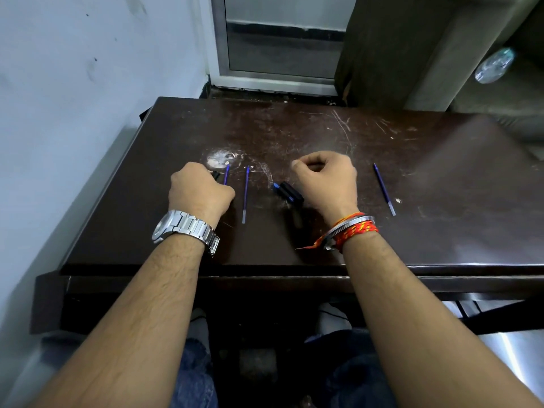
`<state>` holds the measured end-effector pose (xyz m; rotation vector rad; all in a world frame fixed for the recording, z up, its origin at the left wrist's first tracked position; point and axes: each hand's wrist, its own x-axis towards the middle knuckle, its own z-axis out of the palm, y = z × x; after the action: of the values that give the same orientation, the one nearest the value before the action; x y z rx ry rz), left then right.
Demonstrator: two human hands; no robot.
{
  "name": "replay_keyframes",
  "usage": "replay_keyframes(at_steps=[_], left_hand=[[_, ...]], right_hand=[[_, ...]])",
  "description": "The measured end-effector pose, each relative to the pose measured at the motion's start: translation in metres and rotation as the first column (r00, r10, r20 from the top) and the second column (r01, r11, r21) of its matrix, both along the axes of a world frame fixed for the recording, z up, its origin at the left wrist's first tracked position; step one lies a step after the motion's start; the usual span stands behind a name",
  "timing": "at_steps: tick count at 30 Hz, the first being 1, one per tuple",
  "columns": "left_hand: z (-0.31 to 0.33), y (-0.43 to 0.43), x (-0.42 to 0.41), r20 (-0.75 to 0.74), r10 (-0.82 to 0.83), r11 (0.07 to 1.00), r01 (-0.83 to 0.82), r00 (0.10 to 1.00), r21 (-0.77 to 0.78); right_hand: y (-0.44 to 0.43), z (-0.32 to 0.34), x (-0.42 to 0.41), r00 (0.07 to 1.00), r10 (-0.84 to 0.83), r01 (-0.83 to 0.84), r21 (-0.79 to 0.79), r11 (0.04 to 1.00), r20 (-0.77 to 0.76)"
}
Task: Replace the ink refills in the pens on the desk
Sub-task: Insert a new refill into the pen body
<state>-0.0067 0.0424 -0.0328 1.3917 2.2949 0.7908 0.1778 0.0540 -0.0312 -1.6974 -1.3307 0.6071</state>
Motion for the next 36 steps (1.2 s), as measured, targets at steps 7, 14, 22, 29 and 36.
replay_keyframes(at_steps=[7,14,22,29,36], left_hand=[[0.008,-0.003,0.017,0.121,-0.049,0.986,0.028,0.991,0.163],[0.005,-0.002,0.029,0.331,-0.174,0.977,0.121,0.927,0.175],[-0.002,-0.001,0.031,0.382,-0.373,0.927,0.322,0.846,0.193],[-0.005,-0.004,0.032,0.297,-0.445,0.89,0.379,0.845,0.255],[-0.004,-0.006,0.033,0.246,-0.466,0.866,0.38,0.85,0.326]], right_hand=[[0.003,-0.001,0.049,0.917,-0.175,0.221,-0.091,0.971,0.358],[0.0,-0.008,0.061,0.82,-0.199,0.395,-0.279,0.875,0.536],[0.004,-0.009,0.061,0.854,-0.191,0.361,-0.288,0.887,0.483],[0.001,-0.005,0.061,0.837,-0.15,0.357,-0.319,0.878,0.526],[0.001,0.008,0.038,0.899,-0.219,0.187,0.12,0.975,0.38]])
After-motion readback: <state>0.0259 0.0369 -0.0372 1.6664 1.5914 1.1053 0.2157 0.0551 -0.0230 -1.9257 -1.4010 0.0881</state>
